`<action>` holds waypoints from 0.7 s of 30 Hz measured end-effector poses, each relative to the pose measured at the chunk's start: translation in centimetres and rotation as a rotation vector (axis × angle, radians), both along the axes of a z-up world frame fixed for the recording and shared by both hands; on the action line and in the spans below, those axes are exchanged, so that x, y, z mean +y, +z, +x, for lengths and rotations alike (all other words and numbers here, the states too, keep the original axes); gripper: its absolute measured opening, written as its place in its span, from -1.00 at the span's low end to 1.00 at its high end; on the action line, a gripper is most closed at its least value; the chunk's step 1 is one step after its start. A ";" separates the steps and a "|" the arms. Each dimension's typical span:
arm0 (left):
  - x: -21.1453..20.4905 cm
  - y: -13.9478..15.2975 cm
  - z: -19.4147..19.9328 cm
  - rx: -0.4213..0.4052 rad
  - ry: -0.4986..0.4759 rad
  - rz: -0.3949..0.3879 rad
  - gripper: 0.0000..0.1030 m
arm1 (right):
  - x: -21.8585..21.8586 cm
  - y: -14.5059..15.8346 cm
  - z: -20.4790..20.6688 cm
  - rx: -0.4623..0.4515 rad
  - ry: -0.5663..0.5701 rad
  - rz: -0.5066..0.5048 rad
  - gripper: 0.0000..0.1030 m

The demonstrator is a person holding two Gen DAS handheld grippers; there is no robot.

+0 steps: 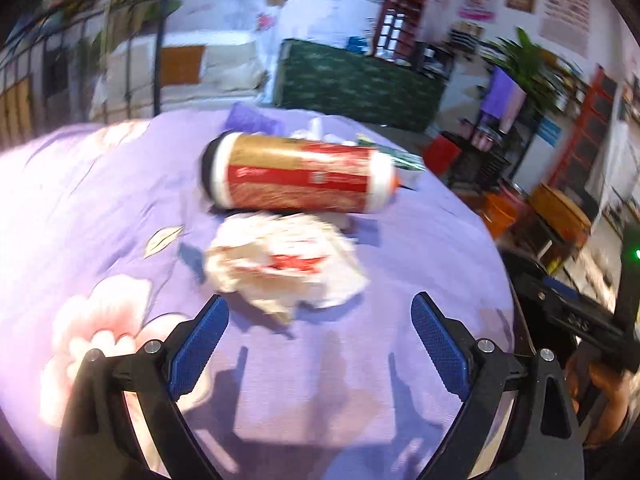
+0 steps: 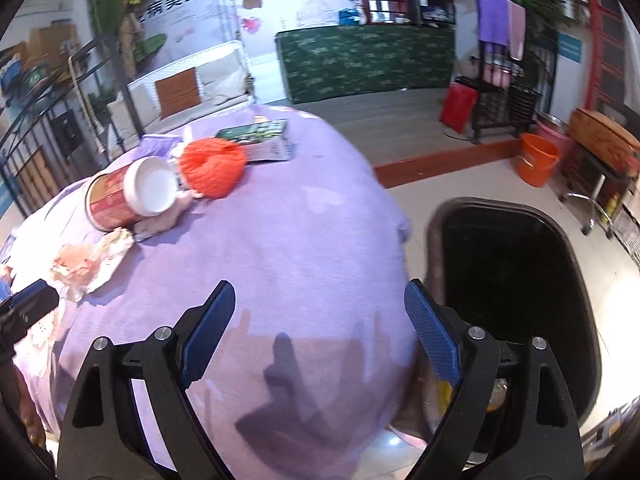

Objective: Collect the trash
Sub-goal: 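Grasp the crumpled white paper with the left tool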

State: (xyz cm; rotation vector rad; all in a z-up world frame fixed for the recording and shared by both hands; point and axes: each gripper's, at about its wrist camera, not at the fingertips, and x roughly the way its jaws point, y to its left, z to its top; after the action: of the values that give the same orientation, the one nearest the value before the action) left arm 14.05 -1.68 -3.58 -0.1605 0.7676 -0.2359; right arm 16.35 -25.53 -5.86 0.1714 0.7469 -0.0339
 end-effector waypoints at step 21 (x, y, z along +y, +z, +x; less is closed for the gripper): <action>4.6 -4.2 6.3 0.256 0.036 -0.231 -0.62 | 9.1 4.5 4.9 -0.075 0.342 -0.144 0.66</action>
State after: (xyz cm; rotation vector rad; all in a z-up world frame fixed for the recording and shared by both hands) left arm 20.35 2.95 -7.78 -0.4291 0.9901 -0.2732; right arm 21.25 -16.44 -1.35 -0.0929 0.6879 0.2424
